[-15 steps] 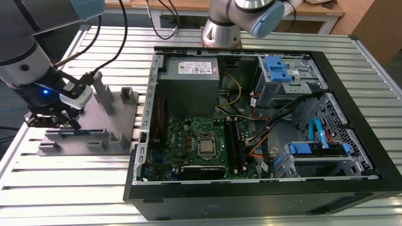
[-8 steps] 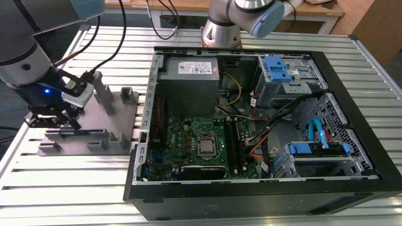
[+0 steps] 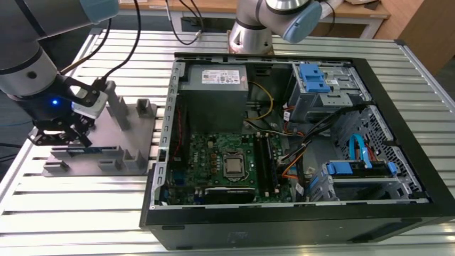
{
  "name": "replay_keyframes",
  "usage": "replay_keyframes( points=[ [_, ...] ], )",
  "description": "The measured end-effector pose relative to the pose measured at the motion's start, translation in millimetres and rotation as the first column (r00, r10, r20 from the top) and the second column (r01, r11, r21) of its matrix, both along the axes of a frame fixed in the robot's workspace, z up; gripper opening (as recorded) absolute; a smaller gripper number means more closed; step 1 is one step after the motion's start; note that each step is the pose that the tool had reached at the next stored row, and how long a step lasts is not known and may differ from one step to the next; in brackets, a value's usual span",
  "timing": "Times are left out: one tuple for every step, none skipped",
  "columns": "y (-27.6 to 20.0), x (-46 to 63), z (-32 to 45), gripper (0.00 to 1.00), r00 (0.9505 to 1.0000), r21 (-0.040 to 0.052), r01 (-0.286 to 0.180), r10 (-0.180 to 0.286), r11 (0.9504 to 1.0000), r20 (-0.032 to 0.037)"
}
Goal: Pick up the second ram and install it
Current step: 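Pick up the second ram and move it above second insertion slot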
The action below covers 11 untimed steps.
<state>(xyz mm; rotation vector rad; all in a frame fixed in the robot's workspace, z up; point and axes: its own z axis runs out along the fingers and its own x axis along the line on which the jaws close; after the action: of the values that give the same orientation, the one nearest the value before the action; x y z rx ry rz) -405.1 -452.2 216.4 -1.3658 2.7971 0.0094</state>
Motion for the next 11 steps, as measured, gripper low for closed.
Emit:
replay_keyframes(
  points=[
    [0.0, 0.0, 0.0, 0.11, 1.0000, 0.0000, -0.009, 0.009, 1.0000, 0.0000],
    [0.0, 0.0, 0.0, 0.11, 0.9998, 0.0000, -0.018, 0.018, 0.9998, 0.0000],
    [0.0, 0.0, 0.0, 0.11, 0.9996, 0.0000, -0.027, 0.027, 0.9996, 0.0000],
    [0.0, 0.0, 0.0, 0.11, 0.9993, -0.0001, -0.037, 0.037, 0.9993, 0.0000],
    [0.0, 0.0, 0.0, 0.11, 0.9989, -0.0001, -0.046, 0.046, 0.9989, 0.0000],
    [0.0, 0.0, 0.0, 0.11, 0.9985, 0.0000, -0.055, 0.055, 0.9985, 0.0000],
    [0.0, 0.0, 0.0, 0.11, 0.9979, 0.0000, -0.065, 0.065, 0.9979, -0.0001],
    [0.0, 0.0, 0.0, 0.11, 0.9973, 0.0000, -0.074, 0.074, 0.9973, 0.0000],
    [0.0, 0.0, 0.0, 0.11, 0.9965, 0.0000, -0.083, 0.083, 0.9965, 0.0000],
    [0.0, 0.0, 0.0, 0.11, 0.9957, 0.0000, -0.092, 0.092, 0.9957, 0.0000],
    [0.0, 0.0, 0.0, 0.11, 0.9948, 0.0000, -0.102, 0.102, 0.9948, 0.0000]
  ],
)
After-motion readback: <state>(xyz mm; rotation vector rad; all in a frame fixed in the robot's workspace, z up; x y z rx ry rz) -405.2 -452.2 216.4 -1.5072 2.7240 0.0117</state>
